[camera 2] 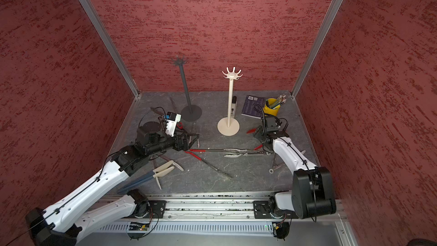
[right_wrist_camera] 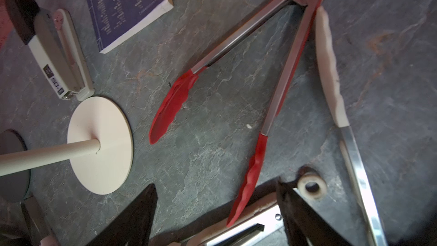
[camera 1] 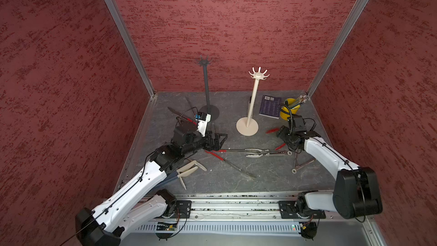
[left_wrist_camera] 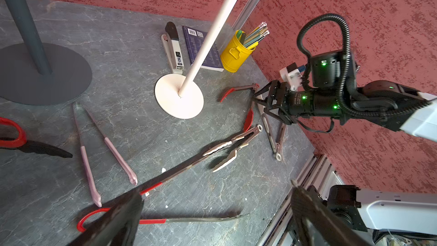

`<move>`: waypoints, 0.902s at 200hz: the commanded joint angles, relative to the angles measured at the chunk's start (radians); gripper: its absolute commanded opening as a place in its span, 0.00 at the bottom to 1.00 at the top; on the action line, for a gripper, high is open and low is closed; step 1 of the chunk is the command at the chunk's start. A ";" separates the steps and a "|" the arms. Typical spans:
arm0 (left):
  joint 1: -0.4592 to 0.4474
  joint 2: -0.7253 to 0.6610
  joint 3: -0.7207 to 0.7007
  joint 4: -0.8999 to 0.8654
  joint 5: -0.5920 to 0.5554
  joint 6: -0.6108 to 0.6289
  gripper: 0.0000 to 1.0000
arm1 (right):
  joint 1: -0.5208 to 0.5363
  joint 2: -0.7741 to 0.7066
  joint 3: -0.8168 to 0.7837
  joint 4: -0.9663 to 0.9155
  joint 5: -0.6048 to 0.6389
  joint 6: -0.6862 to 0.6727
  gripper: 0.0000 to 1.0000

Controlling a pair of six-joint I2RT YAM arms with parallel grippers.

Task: Hang food tongs on kitchen utensil racks
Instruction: Pick up the food tongs from the center of the board.

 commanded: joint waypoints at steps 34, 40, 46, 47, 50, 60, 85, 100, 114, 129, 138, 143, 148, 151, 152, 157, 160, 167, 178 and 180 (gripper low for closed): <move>0.005 -0.031 -0.001 -0.018 -0.019 0.021 1.00 | -0.037 0.080 -0.017 0.078 -0.016 -0.007 0.71; 0.005 -0.032 -0.001 -0.019 -0.020 0.020 1.00 | -0.039 0.086 -0.020 0.083 -0.017 -0.007 0.70; 0.006 -0.033 0.001 -0.021 -0.020 0.019 1.00 | -0.043 0.087 -0.022 0.085 -0.017 -0.009 0.69; 0.006 -0.033 0.001 -0.021 -0.020 0.019 1.00 | -0.043 0.087 -0.022 0.085 -0.017 -0.009 0.69; 0.006 -0.033 0.001 -0.022 -0.021 0.019 1.00 | -0.044 0.087 -0.021 0.086 -0.016 -0.010 0.68; 0.006 -0.036 0.002 -0.026 -0.027 0.019 1.00 | -0.048 0.121 -0.022 0.093 -0.015 -0.011 0.67; 0.008 -0.044 -0.001 -0.036 -0.042 0.018 1.00 | -0.056 0.153 -0.018 0.104 -0.005 -0.018 0.64; 0.010 -0.051 -0.001 -0.038 -0.046 0.019 1.00 | -0.062 0.166 -0.020 0.110 -0.006 -0.018 0.62; 0.011 -0.058 -0.002 -0.039 -0.049 0.020 1.00 | -0.067 0.179 -0.020 0.112 -0.006 -0.020 0.61; 0.014 -0.061 -0.006 -0.041 -0.052 0.022 1.00 | -0.072 0.188 -0.022 0.115 -0.005 -0.023 0.60; 0.015 -0.061 -0.007 -0.041 -0.053 0.022 1.00 | -0.075 0.194 -0.023 0.118 -0.004 -0.022 0.59; 0.015 -0.061 -0.007 -0.043 -0.052 0.022 1.00 | -0.076 0.196 -0.024 0.121 -0.004 -0.022 0.58; 0.015 -0.062 -0.008 -0.042 -0.053 0.022 1.00 | -0.076 0.197 -0.024 0.124 -0.007 -0.023 0.58; 0.016 -0.063 -0.008 -0.042 -0.053 0.022 1.00 | -0.076 0.200 -0.024 0.126 -0.007 -0.023 0.57; 0.016 -0.063 -0.008 -0.043 -0.053 0.022 1.00 | -0.077 0.200 -0.024 0.127 -0.008 -0.024 0.57; 0.017 -0.063 -0.008 -0.041 -0.052 0.022 1.00 | -0.078 0.205 -0.023 0.129 -0.010 -0.024 0.56; 0.017 -0.063 -0.009 -0.041 -0.052 0.022 1.00 | -0.078 0.206 -0.023 0.129 -0.010 -0.025 0.55; 0.017 -0.062 -0.009 -0.039 -0.052 0.022 1.00 | -0.078 0.214 -0.022 0.130 -0.010 -0.025 0.55; 0.017 -0.063 -0.012 -0.039 -0.054 0.022 1.00 | -0.078 0.222 -0.022 0.135 -0.012 -0.028 0.53; 0.018 -0.061 -0.011 -0.039 -0.056 0.023 1.00 | -0.078 0.224 -0.023 0.136 -0.012 -0.029 0.53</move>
